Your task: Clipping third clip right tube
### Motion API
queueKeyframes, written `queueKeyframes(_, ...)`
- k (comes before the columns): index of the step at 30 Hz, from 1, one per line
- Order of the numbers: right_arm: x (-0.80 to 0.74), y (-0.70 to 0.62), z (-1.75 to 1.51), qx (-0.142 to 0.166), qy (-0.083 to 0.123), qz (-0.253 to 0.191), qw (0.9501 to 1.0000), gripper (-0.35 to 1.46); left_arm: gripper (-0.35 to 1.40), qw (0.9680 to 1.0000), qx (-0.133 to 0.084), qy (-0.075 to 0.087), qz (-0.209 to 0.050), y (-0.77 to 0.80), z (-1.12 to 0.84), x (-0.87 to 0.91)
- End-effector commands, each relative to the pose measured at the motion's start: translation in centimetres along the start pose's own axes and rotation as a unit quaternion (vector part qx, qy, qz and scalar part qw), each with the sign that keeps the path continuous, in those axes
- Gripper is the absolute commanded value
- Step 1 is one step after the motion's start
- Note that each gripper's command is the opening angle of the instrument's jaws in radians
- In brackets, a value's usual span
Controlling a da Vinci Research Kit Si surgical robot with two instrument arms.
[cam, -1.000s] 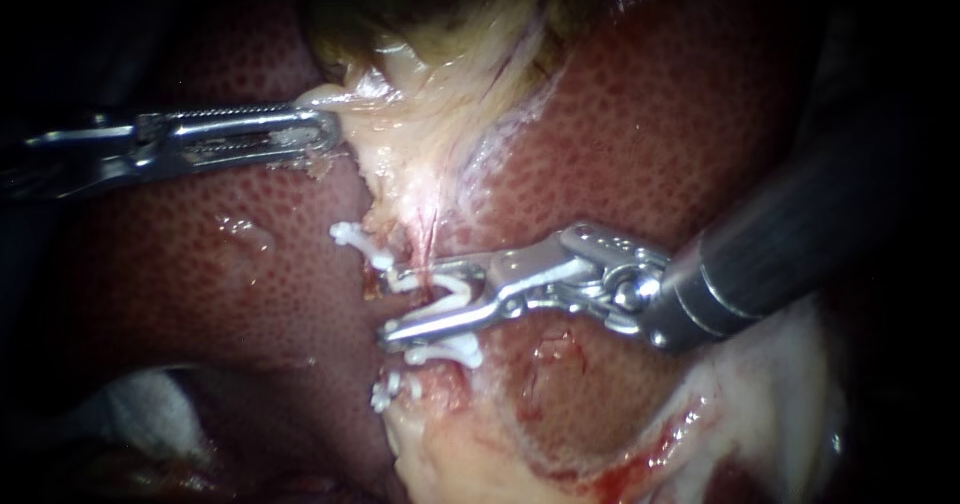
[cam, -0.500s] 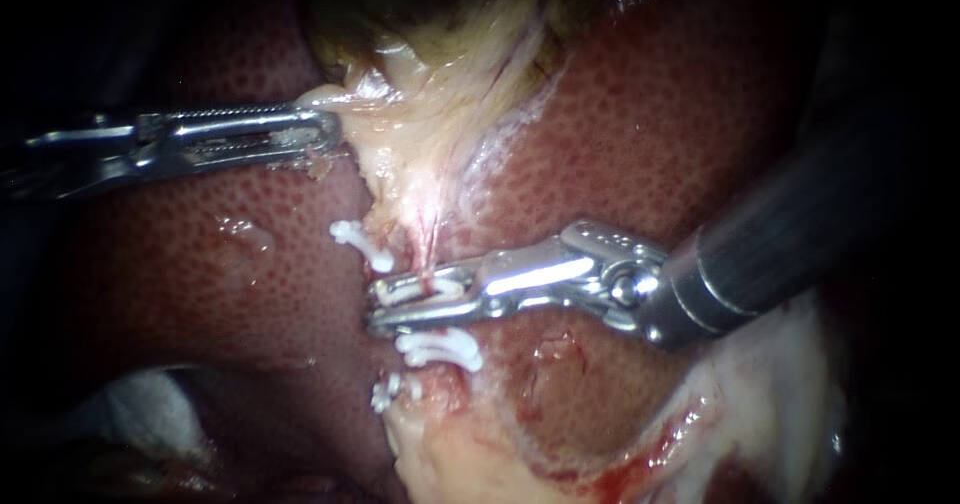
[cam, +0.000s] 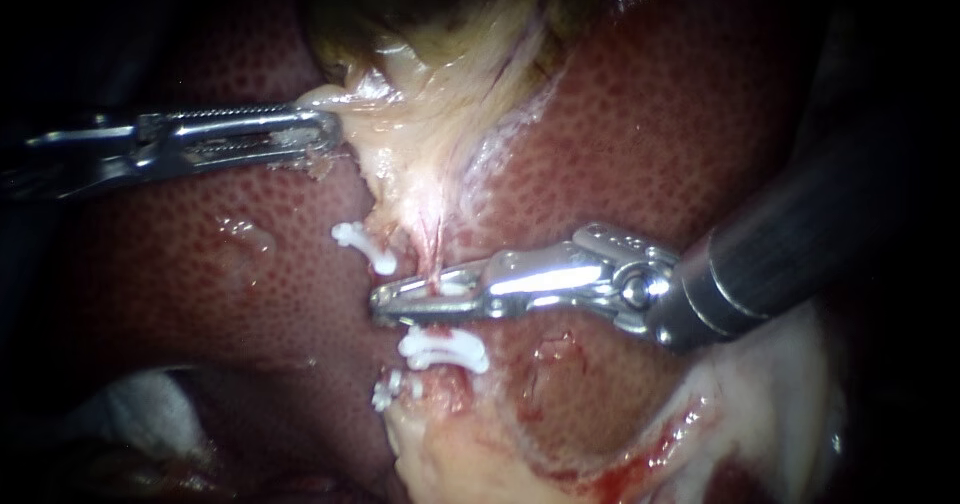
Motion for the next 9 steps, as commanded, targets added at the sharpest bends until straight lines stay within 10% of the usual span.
queueKeyframes(1,0.0,0.0,0.0,0.0,0.0,0.0,1.0,-0.35,-0.35,1.0,0.0,0.0,0.0,0.0,0.0,0.0)
queueKeyframes(9,0.0,0.01,0.0,0.0,0.0,0.0,1.0,-0.35,-0.35,1.0,0.0,0.0,0.0,0.0,0.01,0.0)
